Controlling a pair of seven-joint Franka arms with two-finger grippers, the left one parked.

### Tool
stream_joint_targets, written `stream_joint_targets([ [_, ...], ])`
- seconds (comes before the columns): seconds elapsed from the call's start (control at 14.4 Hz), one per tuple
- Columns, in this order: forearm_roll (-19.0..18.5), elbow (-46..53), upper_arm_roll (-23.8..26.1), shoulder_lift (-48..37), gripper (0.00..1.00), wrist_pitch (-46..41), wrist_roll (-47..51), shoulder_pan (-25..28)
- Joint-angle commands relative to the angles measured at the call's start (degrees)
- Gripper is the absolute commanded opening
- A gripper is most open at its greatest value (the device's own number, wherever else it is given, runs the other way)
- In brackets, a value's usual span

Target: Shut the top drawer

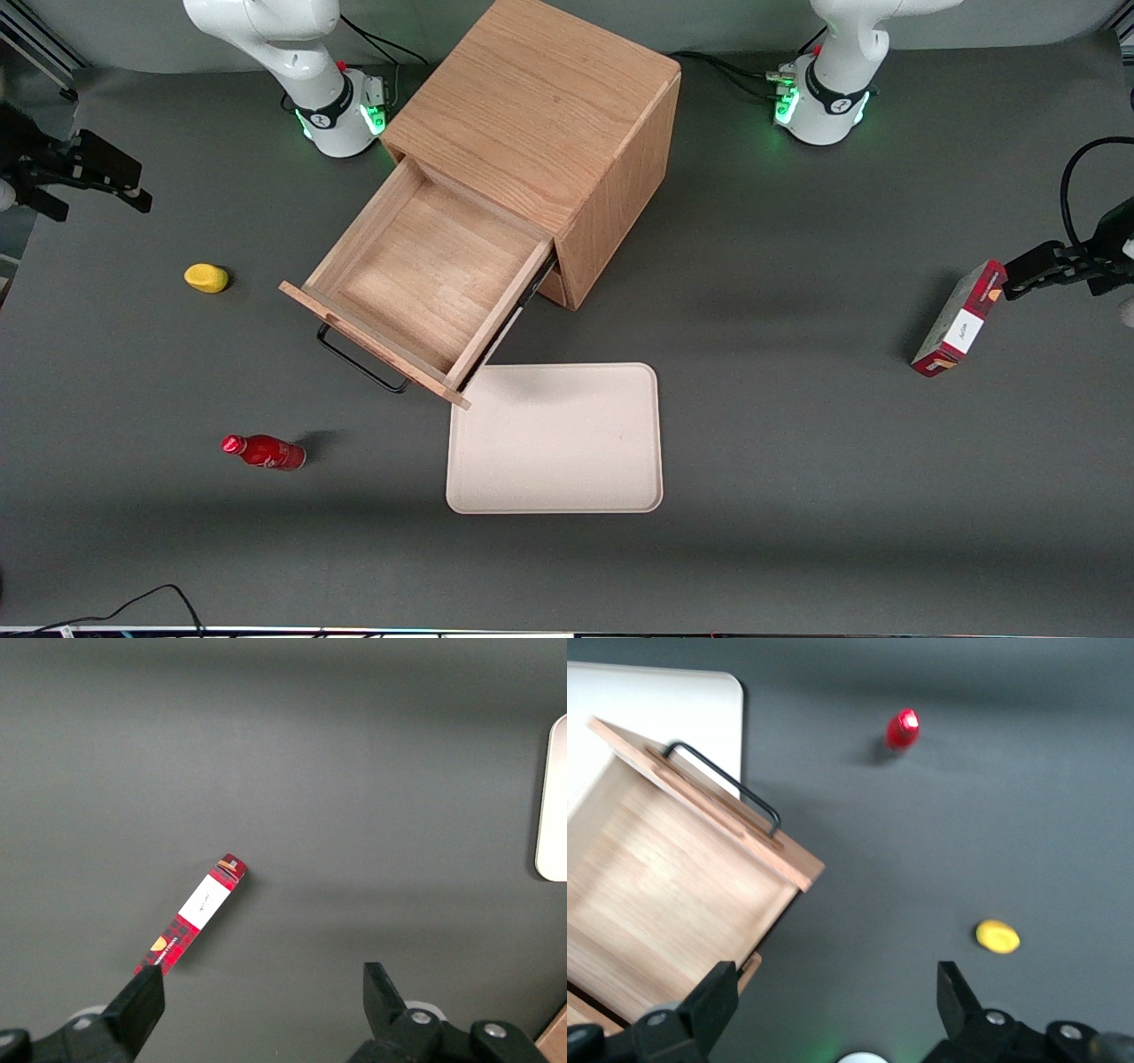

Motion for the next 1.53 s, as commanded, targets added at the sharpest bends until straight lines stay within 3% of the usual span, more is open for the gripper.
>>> stream_joint_targets([
  [0.0,0.21,19.46,-0.40,14.35,1.00,-5.38,-0.43,2.37],
  [0.42,-0.84,20.02,0.21,15.61,1.00,-5.30,-2.26,5.88],
  [0.62,-1.89,20.02,0.30,16.31,1.00,-5.30,-16.46,9.13],
  [1.04,-2.07,20.20,2.06,18.59,1.00,-3.11,-42.50,9.23],
  [1.46,-1.81,20.11,1.88,22.02,1.00,-2.05,-45.96,9.23],
])
